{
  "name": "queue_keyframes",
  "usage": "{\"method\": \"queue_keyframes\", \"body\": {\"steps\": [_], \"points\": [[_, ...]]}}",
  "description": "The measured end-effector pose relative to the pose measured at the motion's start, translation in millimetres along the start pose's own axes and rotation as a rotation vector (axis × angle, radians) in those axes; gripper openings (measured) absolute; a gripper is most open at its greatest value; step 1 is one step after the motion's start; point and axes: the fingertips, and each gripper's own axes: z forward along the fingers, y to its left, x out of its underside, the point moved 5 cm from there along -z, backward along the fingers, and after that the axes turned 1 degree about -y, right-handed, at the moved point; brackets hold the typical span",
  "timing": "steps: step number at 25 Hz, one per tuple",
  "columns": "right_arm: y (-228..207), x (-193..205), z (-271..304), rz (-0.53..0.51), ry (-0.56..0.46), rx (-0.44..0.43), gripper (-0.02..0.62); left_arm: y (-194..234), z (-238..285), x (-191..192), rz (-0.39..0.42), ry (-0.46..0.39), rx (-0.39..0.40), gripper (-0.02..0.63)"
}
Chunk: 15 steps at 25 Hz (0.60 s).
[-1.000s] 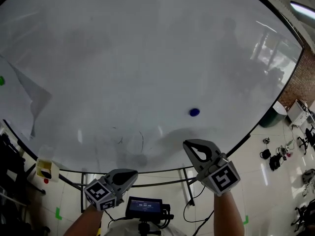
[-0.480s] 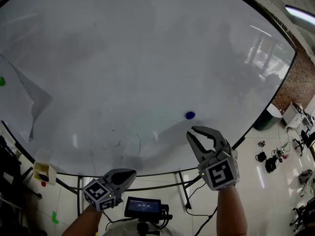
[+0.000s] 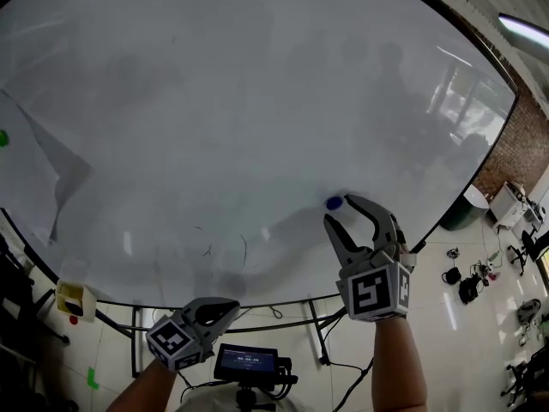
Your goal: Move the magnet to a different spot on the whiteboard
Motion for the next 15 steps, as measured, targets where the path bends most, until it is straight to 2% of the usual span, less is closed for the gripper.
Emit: {"method": "queue_keyframes", "body": {"steps": [10, 13, 15], "points": [[4.4, 3.1, 9.5, 0.013, 0.079, 0.035, 0.204, 5.8, -3.2, 0.9, -0.003, 0.001, -0.001, 0.008], [3.7, 2.3, 10.9, 0.010, 0.084, 0.051, 0.143, 7.1, -3.7, -0.5, -0.005, 0.002, 0.003, 0.008], [4.6, 1.8, 12.3, 0.006, 0.089, 0.056, 0.143, 8.3, -4.9, -0.3, -0.008, 0.003, 0.002, 0.008]]}}
